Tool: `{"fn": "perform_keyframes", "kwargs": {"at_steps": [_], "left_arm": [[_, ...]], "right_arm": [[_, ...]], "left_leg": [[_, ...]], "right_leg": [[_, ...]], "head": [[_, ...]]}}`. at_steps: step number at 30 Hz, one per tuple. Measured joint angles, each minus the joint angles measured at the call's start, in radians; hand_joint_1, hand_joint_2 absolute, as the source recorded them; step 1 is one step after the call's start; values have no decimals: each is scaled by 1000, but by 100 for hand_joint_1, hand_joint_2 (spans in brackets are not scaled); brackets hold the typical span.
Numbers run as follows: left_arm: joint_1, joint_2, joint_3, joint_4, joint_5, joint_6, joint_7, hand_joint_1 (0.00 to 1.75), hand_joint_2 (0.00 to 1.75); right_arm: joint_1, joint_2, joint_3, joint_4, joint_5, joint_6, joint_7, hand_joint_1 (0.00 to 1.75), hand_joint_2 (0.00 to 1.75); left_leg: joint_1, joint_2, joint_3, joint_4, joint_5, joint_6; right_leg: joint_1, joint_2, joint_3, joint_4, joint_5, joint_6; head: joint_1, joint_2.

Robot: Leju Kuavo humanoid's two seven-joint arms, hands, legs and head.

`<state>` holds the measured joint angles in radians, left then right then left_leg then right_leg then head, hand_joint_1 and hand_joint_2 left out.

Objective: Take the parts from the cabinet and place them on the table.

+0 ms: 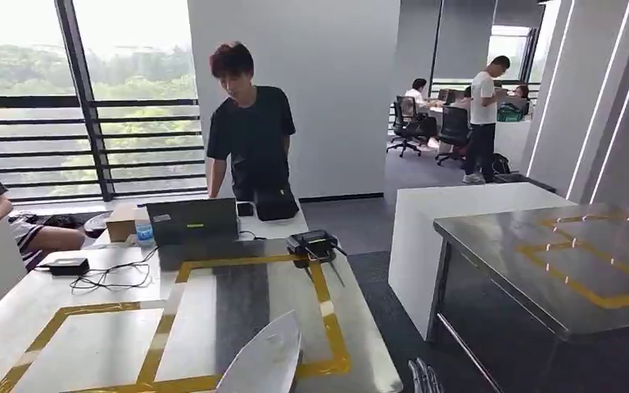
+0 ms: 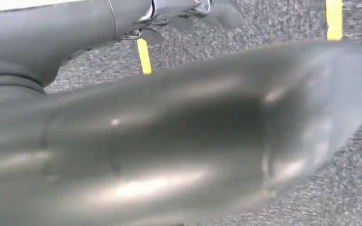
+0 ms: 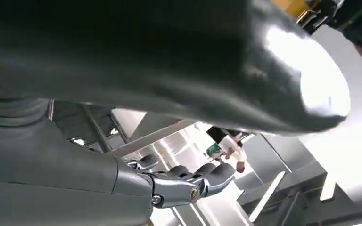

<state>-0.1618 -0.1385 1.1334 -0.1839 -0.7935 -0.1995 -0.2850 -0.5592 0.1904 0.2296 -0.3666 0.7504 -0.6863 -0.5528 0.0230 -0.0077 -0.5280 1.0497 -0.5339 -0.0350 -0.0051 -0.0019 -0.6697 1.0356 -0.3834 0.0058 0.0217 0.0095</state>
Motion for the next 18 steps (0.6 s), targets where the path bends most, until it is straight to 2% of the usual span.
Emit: {"fn": "perform_keyframes", "kwargs": {"at_steps": [1, 2, 3, 4, 5, 6, 7, 8, 9, 10, 11, 12, 13, 14, 16, 17, 18], "left_arm": [[1, 0, 0, 0, 0, 0, 0, 0, 0], [3, -2, 0, 0, 0, 0, 0, 0, 0], [2, 0, 0, 0, 0, 0, 0, 0, 0], [2, 0, 0, 0, 0, 0, 0, 0, 0], [3, 0, 0, 0, 0, 0, 0, 0, 0], [4, 0, 0, 0, 0, 0, 0, 0, 0], [6, 0, 0, 0, 0, 0, 0, 0, 0], [7, 0, 0, 0, 0, 0, 1, 0, 0], [9, 0, 0, 0, -2, 0, 1, 0, 0], [10, 0, 0, 0, -3, 2, 1, 0, 0], [10, 0, 0, 0, -3, 4, 0, 0, 0], [9, -2, 0, 0, -4, 7, -1, 0, 0], [9, -8, 0, 1, -6, 8, -2, 0, 0], [7, -6, 0, -1, -5, 9, -3, 0, 0], [9, -6, 0, 0, -6, 9, -3, 0, 0], [12, -7, 0, 0, -6, 9, -4, 0, 0], [14, -4, 0, 0, -6, 9, -4, 0, 0]], "right_arm": [[2, 1, 0, 0, -2, 1, 0, 0, 0], [5, 1, -1, 0, -6, 2, 0, 0, 0], [7, 1, -2, 0, -9, 3, 0, 0, 0], [8, 1, -2, 0, -9, 4, -1, 0, 0], [8, 1, -2, 0, -11, 5, -4, 0, 0], [11, 2, -3, 0, -15, 8, -5, 0, 0], [16, 2, -3, 0, -18, 9, -5, 0, 0], [22, 2, -3, 0, -18, 11, -6, 0, 0], [26, 2, -3, 0, -19, 11, -8, 0, 0], [26, 2, -3, 0, -20, 12, -11, 0, 0], [25, 4, -3, -2, -20, 13, -16, 0, 0], [22, 5, -3, -6, -21, 14, -19, 0, 0], [19, 6, -3, -11, -21, 16, -22, 0, 0], [17, 8, -3, -13, -21, 16, -23, 0, 0], [16, 10, -4, -13, -21, 18, -22, 0, 0], [16, 11, -4, -13, -21, 19, -22, 0, 0], [15, 15, -4, -13, -21, 19, -24, 0, 0]], "left_leg": [[-3, 0, -6, 2, 7, 11], [2, 4, -14, -2, 19, 27], [0, 5, -26, -2, 28, 35], [-1, 6, -39, -2, 39, 42], [-3, 6, -53, -2, 49, 43], [-6, 6, -68, -1, 60, 46], [-9, 6, -82, 0, 70, 48], [-12, 6, -95, 0, 80, 50], [-16, 6, -106, 1, 89, 50], [-19, 6, -116, 1, 97, 50], [-24, 6, -122, 0, 105, 51], [-23, 7, -126, 0, 113, 51], [-27, 9, -132, -1, 121, 44], [-17, 10, -131, -7, 131, 38], [-10, 10, -130, -21, 152, 26], [-16, 9, -129, -34, 165, 19], [-17, 8, -142, -28, 148, 17]], "right_leg": [[-3, 1, -3, -3, 9, 7], [-6, 0, -10, 0, 5, 13], [-7, 1, -20, 24, -36, 17], [-7, 1, -39, 80, -94, 20], [-6, 1, -62, 159, -153, 22], [-5, 1, -82, 238, -198, 23], [-3, 1, -92, 294, -219, 20], [0, 2, -83, 314, -213, 15], [5, 2, -52, 291, -188, 6], [13, 3, -2, 230, -153, -7], [22, 4, 64, 142, -125, -24], [36, 7, 130, 47, -128, -50], [36, 4, 162, -10, -158, -68], [41, 1, 156, -12, -146, -56], [47, 3, 151, -24, -130, -70], [42, 3, 150, -48, -108, -75], [32, -4, 153, -69, -85, -62]], "head": [[0, 0], [0, 0], [2, 0], [3, 0], [3, 0], [3, 0], [3, 0], [4, 0], [4, 0], [4, 0], [5, 0], [4, 0], [1, 0], [4, 0], [6, 0], [6, 0], [6, 0]]}}
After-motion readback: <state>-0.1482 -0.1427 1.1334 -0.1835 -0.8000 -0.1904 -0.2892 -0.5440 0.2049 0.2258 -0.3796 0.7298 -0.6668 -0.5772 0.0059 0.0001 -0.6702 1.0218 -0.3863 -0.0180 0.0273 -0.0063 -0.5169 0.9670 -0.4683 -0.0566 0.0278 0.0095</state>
